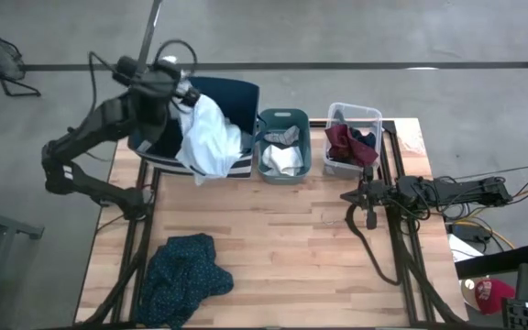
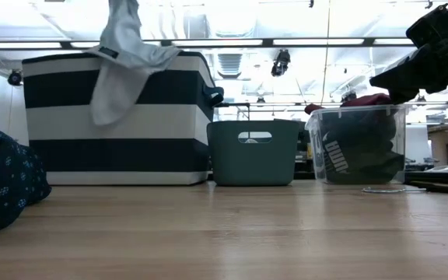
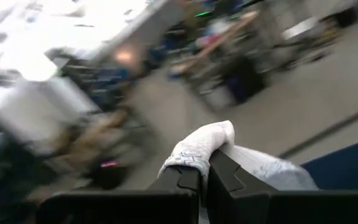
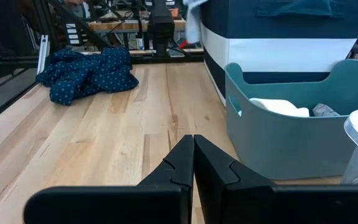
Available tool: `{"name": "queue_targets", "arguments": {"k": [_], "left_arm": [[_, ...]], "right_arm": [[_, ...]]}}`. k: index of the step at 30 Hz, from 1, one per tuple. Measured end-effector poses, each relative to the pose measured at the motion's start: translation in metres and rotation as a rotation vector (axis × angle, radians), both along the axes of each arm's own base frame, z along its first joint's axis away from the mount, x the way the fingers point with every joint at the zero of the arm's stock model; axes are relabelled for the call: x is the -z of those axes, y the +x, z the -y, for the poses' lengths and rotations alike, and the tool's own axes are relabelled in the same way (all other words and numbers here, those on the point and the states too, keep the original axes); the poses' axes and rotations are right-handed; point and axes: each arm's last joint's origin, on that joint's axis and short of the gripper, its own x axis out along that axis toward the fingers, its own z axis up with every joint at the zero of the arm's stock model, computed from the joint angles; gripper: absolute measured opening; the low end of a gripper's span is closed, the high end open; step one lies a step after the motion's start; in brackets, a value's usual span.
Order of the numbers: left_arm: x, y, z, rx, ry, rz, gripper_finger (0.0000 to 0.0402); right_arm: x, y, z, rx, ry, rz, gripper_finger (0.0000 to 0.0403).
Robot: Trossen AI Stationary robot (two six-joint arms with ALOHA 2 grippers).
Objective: Pick & Place Cloths
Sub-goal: Put the light blue polo shirt into the blue bin
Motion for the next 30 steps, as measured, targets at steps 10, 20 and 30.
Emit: {"name": "queue_targets", "arguments": {"k": [10,20,30], "left_arm": [[0.036,0.017,-0.034,0.173,-0.159,0.177,0.0015],[0.049,0.005,-0.024,0.176,-0.26,0.222,0.0124],[0.078,-0.003,0.002,0.472,-0.633,0.215,0.0174]], "right_arm": [[0.0,0.0,0.0,0.0,-0.001,0.0,0.0008],[0.0,0.0,0.0,0.0,-0.001,0.0,0.0008],[0.0,0.0,0.0,0.0,-0.001,0.0,0.0008]]}}
